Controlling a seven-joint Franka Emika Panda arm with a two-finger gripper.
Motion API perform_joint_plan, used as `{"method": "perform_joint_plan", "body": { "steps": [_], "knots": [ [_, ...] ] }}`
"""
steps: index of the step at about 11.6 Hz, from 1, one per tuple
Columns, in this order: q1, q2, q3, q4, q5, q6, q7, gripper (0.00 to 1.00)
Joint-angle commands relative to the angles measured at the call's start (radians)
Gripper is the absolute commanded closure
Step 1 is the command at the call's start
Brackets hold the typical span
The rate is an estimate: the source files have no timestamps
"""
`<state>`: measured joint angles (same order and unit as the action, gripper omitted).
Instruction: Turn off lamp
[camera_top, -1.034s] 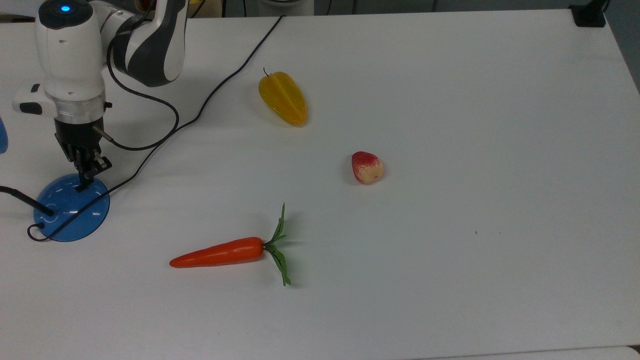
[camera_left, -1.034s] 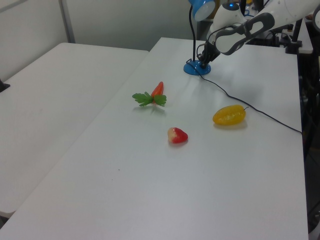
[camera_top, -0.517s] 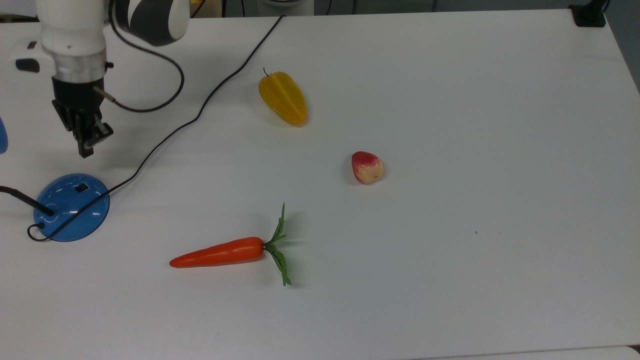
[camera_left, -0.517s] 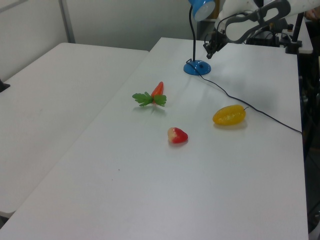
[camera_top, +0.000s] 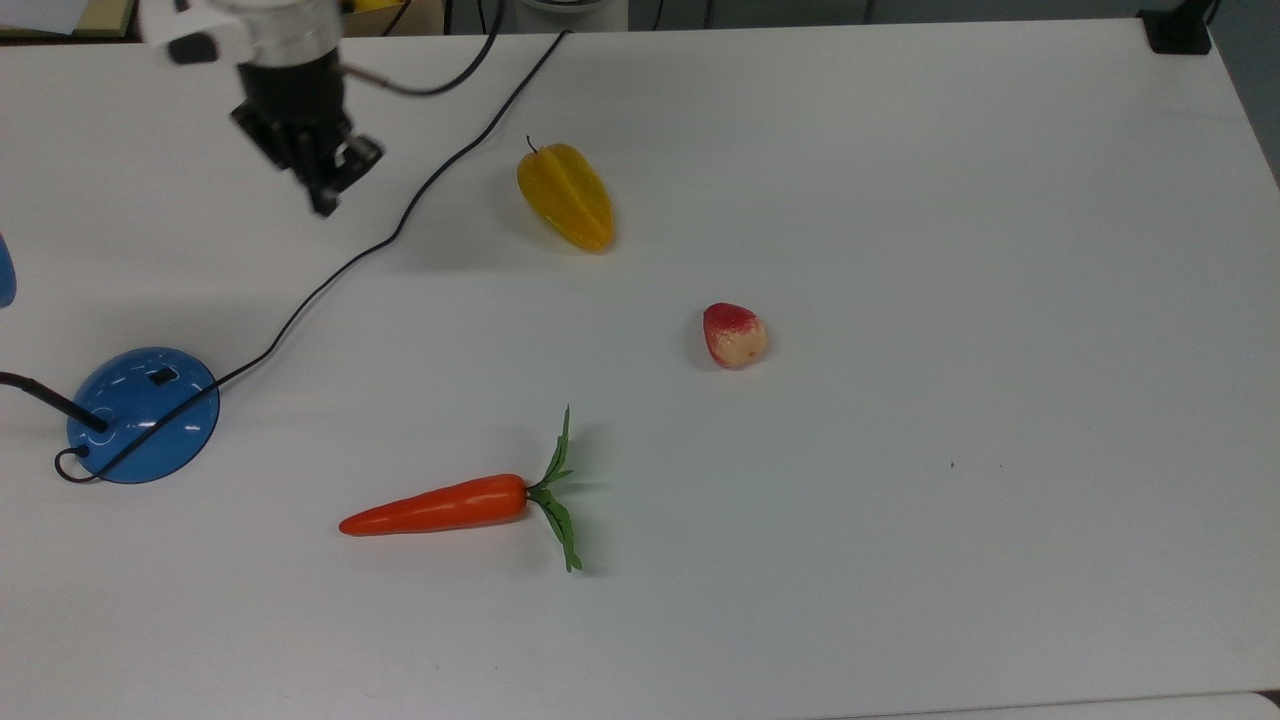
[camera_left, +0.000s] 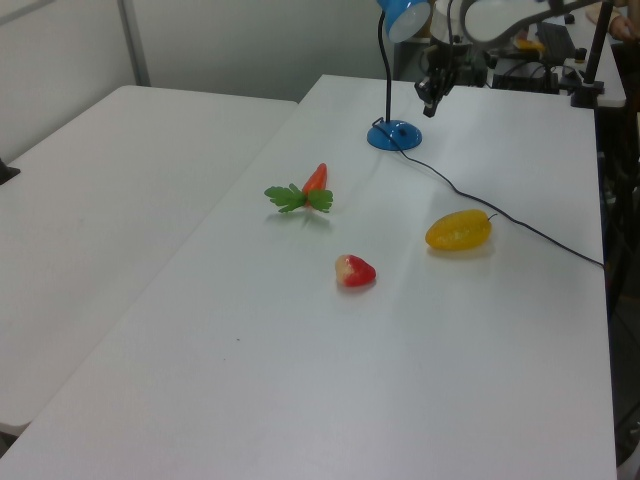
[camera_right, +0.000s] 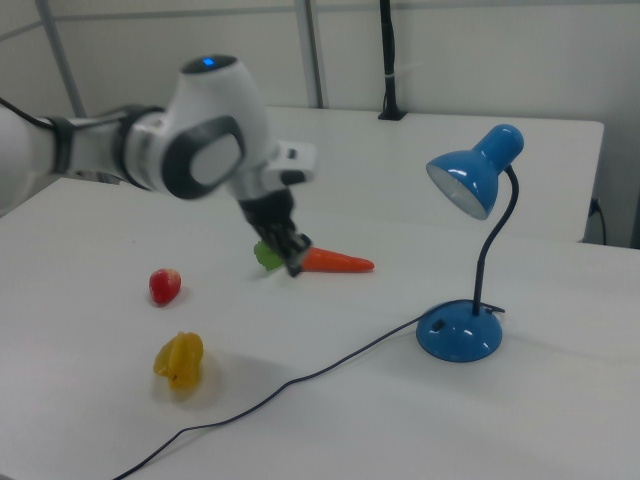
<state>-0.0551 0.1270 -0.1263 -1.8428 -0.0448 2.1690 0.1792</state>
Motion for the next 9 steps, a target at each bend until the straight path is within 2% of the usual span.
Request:
{"method": "perform_joint_plan", "body": {
  "steps": [1, 2, 4, 5, 6, 7, 8, 9],
  "knots": [
    [0.116, -0.165, -0.074, -0.038, 0.089, -0.260, -0.159, 1.00],
    [0.147, -0.194, -0.087, -0.004, 0.095, -0.350, -0.174, 1.00],
    [0.234, -0.236, -0.163, 0.031, 0.097, -0.501, -0.286, 1.00],
    [0.230, -0.239, -0.165, 0.031, 0.105, -0.546, -0.334, 0.96],
    [0.206, -0.241, -0.150, 0.031, 0.133, -0.558, -0.343, 0.55],
    [0.177, -0.239, -0.130, 0.036, 0.140, -0.551, -0.348, 0.09],
    [0.166, -0.231, -0.119, 0.065, 0.128, -0.552, -0.348, 0.00],
    [0.125, -0.224, -0.099, 0.074, 0.131, -0.554, -0.356, 0.00]
  ]
}}
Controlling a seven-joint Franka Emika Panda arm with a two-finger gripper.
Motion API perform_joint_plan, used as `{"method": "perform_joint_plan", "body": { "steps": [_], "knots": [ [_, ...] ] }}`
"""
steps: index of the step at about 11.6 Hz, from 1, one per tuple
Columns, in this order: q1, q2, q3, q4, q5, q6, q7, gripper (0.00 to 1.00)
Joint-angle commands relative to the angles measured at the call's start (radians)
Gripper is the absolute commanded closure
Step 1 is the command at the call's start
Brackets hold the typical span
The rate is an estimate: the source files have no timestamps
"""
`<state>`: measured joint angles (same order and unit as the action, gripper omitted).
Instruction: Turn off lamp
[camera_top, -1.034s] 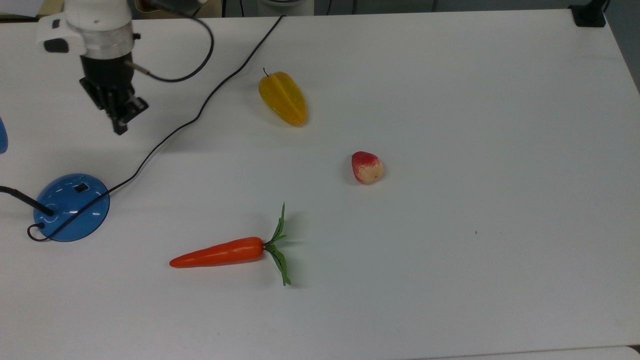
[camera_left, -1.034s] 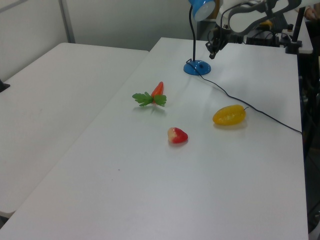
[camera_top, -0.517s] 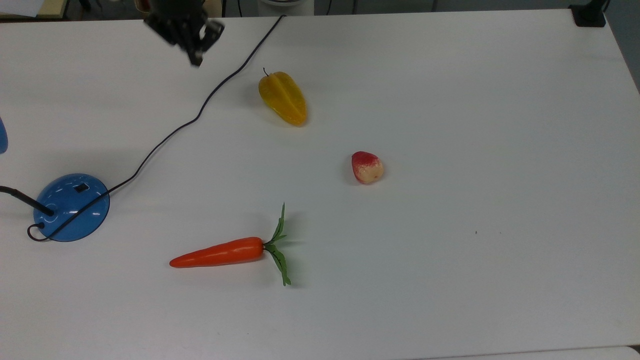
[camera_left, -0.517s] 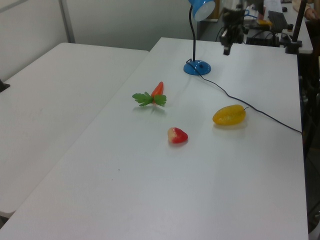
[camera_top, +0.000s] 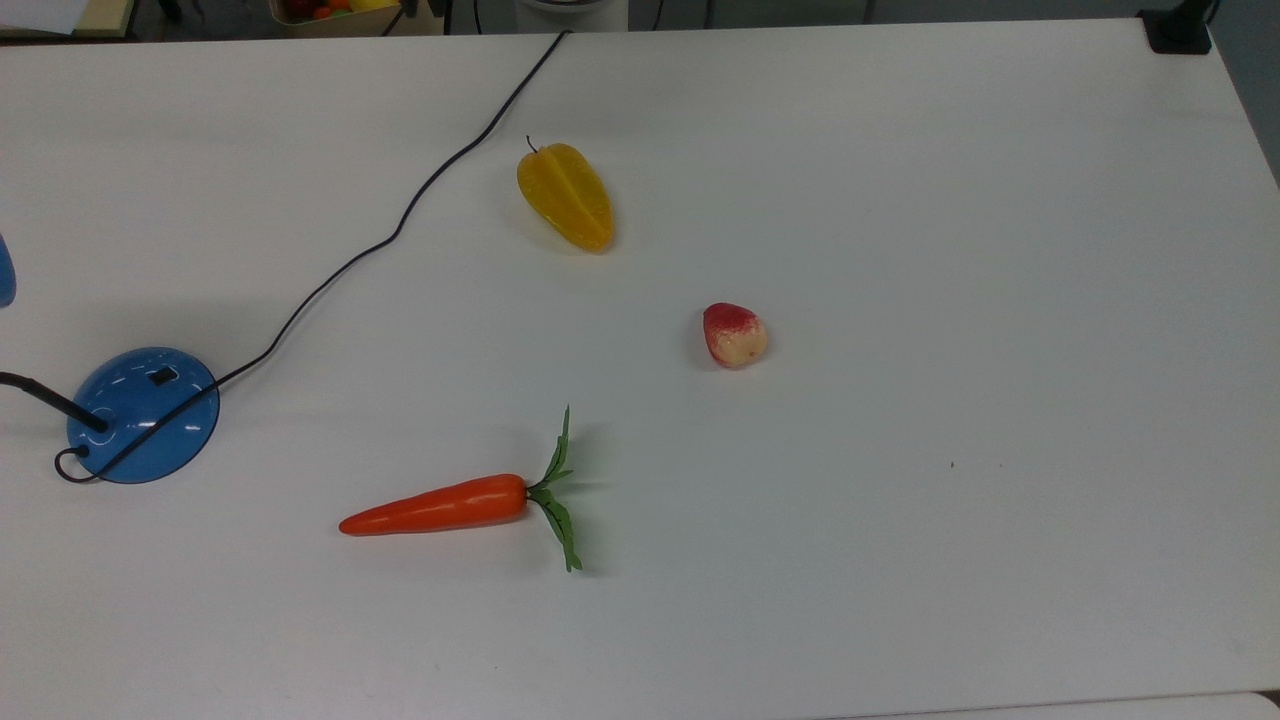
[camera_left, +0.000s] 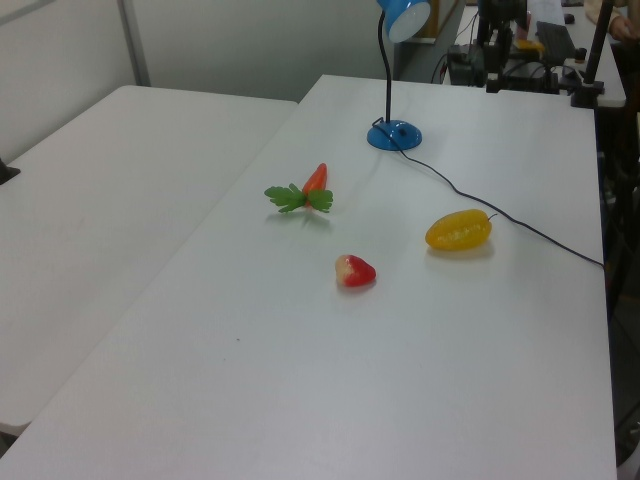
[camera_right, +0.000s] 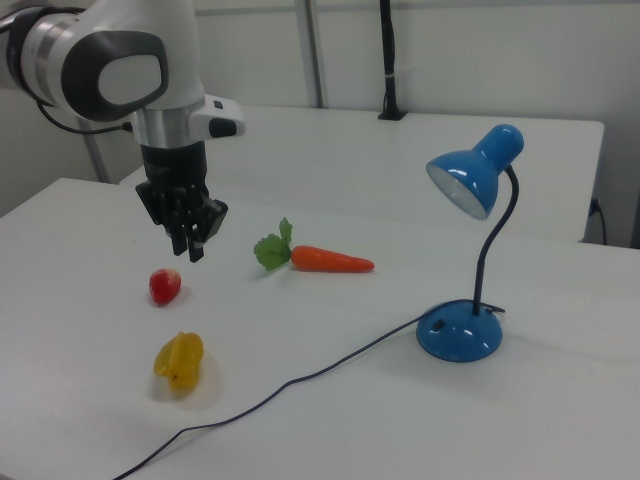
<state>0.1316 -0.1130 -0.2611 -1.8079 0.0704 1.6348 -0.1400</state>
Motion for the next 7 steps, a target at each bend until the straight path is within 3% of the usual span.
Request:
{"method": "perform_joint_plan", "body": {
  "steps": [1, 7],
  "knots": [
    [-0.096, 0.018, 0.069, 0.041, 0.012, -0.021, -0.061, 0.00],
    [-0.139, 0.029, 0.071, 0.068, 0.002, -0.010, -0.055, 0.00]
  ]
}}
